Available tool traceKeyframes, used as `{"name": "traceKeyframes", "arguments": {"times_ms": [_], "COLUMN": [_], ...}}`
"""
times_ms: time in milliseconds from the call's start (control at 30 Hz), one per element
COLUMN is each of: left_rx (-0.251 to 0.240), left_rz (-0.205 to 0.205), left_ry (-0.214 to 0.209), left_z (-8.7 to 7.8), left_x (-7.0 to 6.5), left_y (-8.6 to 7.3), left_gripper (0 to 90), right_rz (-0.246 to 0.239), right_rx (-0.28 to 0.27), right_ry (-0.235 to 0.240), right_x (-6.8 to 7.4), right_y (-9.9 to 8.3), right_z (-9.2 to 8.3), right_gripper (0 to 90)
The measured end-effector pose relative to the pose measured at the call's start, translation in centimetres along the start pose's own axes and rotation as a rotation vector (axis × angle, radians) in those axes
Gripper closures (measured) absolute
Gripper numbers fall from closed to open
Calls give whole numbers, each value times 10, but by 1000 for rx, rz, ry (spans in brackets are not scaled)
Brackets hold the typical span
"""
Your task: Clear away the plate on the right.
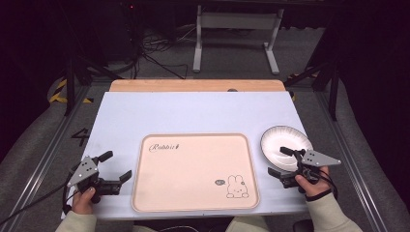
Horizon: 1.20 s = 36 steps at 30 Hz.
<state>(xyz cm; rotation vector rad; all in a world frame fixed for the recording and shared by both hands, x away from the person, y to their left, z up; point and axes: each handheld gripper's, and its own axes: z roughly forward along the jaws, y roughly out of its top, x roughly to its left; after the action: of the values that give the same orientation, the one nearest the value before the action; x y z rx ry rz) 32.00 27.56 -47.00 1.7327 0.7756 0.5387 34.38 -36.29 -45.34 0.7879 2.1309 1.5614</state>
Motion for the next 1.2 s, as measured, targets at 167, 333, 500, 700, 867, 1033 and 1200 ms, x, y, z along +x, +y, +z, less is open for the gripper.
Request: {"name": "traceKeyframes", "arguments": {"times_ms": [167,333,500,700,867,1033,1200], "left_rx": [0,1,2,2,8,8,6], "left_rz": [-4,-6,-6,-8,-8,-8,-7], "left_ry": [0,1,2,3,1,3,8], "left_z": [0,0,0,0,0,0,1], "left_x": [0,0,0,0,0,0,0], "left_y": [0,0,0,0,0,0,0], "left_gripper": [2,2,2,2,2,2,2], "right_rz": [7,4,5,4,12,12,21], "right_rx": [-4,-3,-1,-3,-7,-6,0], "right_ry": [7,10,10,12,8,6,-4], "right_x": [-1,-1,-1,-1,-1,-1,-2], "right_y": [0,0,0,0,0,0,1], "right_z": [0,0,0,0,-1,-1,0], "right_gripper": [29,30,30,30,31,32,31]}}
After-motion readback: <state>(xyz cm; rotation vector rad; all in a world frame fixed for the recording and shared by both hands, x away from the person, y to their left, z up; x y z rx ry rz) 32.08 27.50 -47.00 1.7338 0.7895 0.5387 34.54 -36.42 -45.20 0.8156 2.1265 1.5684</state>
